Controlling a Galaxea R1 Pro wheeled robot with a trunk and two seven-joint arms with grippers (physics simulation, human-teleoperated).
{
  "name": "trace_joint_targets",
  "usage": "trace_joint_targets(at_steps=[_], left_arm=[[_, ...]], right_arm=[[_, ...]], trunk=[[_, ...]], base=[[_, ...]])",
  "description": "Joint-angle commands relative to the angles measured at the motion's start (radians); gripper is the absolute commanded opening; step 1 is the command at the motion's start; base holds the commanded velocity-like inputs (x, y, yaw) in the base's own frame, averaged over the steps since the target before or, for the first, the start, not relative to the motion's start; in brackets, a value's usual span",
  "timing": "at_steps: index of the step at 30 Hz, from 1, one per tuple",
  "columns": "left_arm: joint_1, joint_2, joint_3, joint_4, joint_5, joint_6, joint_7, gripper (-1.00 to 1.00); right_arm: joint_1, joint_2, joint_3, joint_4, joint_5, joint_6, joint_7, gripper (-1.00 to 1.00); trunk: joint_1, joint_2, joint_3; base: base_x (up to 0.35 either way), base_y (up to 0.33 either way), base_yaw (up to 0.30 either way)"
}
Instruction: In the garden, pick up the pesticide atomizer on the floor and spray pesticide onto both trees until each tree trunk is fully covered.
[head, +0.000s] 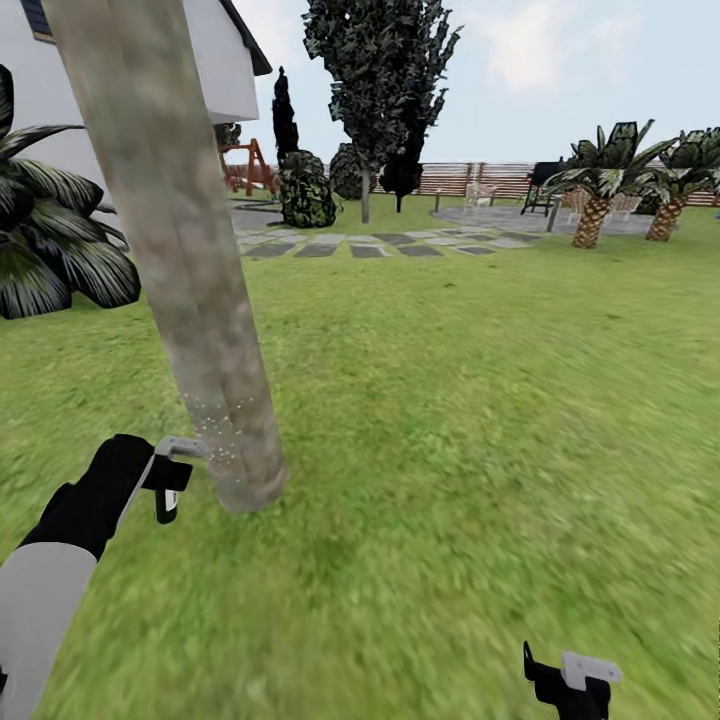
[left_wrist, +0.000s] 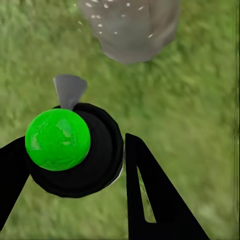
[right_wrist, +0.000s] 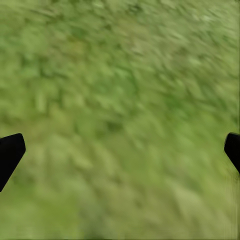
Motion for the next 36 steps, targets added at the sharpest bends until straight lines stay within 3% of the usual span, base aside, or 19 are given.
trace_joint_targets(at_steps=[1, 20, 23, 26, 28, 29, 34, 36], left_arm=[[-0.001, 0.0, -0.003, 0.003, -0.011, 0.003, -0.009, -1.0], [0.004, 0.003, 0.002, 0.025, -0.011, -0.003, -0.006, -1.0], [0.022, 0.003, 0.004, 0.068, -0.008, -0.048, 0.0, -1.0], [0.031, 0.003, 0.089, 0.125, -0.007, -0.08, 0.035, -1.0], [0.032, 0.003, 0.119, 0.162, -0.006, -0.114, 0.05, -1.0], [0.032, 0.002, 0.129, 0.206, -0.006, -0.167, 0.061, -1.0], [0.033, 0.002, 0.138, 0.394, 0.009, -0.365, 0.132, -1.0], [0.033, 0.0, 0.138, 0.408, 0.011, -0.381, 0.135, -1.0]], right_arm=[[-0.001, 0.0, -0.001, 0.001, 0.001, -0.003, -0.001, 1.0], [-0.001, 0.0, -0.001, 0.002, 0.001, -0.003, -0.001, 1.0], [-0.001, 0.001, -0.001, 0.002, 0.002, -0.003, -0.001, 1.0], [-0.001, 0.003, -0.001, 0.002, 0.002, -0.003, -0.001, 1.0], [-0.001, 0.003, -0.001, 0.002, 0.002, -0.003, -0.001, 1.0], [-0.001, 0.002, -0.001, 0.002, 0.001, -0.003, -0.001, 1.0], [-0.001, 0.0, -0.001, 0.002, 0.001, -0.003, -0.001, 1.0], [-0.001, 0.0, -0.001, 0.002, 0.001, -0.003, -0.001, 1.0]], trunk=[[0.0, 0.0, -0.001], [0.0, 0.0, -0.001], [0.0, 0.0, -0.001], [0.0, 0.0, -0.001], [0.0, 0.0, -0.001], [0.0, 0.0, -0.001], [0.0, 0.0, -0.001], [0.0, 0.0, -0.001]], base=[[0.146, -0.264, 0.011], [0.048, -0.268, 0.001], [0.0, -0.271, 0.0], [0.0, -0.271, 0.008], [0.0, -0.272, 0.129], [0.0, -0.271, 0.235], [0.007, -0.271, 0.271], [0.072, -0.271, 0.277]])
